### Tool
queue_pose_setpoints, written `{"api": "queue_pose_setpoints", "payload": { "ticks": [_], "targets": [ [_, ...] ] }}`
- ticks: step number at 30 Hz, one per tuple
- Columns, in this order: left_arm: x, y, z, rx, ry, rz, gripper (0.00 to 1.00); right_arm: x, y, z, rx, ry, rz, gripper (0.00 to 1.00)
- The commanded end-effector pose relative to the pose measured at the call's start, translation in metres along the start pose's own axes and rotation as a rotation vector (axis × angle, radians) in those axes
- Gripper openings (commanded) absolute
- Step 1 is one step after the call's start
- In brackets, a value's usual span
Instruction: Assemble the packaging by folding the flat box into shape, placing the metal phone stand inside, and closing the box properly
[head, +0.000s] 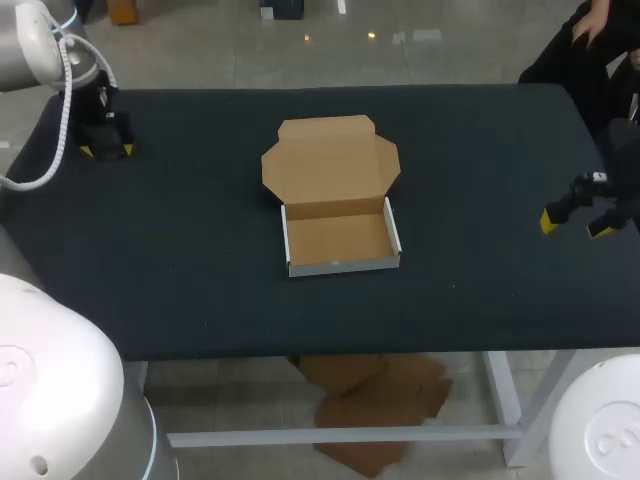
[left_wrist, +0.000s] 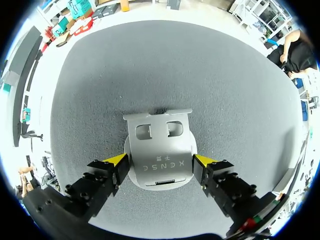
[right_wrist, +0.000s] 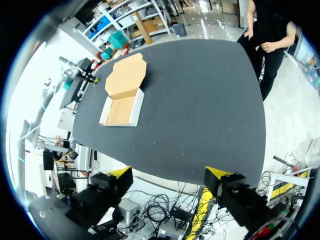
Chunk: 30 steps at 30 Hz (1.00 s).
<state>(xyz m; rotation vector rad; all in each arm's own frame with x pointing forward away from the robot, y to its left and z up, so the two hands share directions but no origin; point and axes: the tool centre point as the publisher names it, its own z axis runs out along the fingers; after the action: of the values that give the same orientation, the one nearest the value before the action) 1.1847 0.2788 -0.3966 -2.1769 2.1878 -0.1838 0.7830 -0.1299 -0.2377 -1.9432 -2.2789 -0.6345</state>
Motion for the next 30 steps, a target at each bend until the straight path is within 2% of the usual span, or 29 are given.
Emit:
{"api": "queue_pose_setpoints", "payload": {
  "ticks": [1,30],
  "targets": [
    [-0.0016,-0.0081,0.0034,-0.023,-0.001,0.001,0.87,0.0005,-0.0004,-0.0019,0.004,-0.001,0.000,1.00],
    [-0.0017,-0.0123,0.0054,-0.023,-0.015,0.005,0.84,0.0005,-0.0004,-0.0019,0.004,-0.001,0.000,1.00]
  ]
}}
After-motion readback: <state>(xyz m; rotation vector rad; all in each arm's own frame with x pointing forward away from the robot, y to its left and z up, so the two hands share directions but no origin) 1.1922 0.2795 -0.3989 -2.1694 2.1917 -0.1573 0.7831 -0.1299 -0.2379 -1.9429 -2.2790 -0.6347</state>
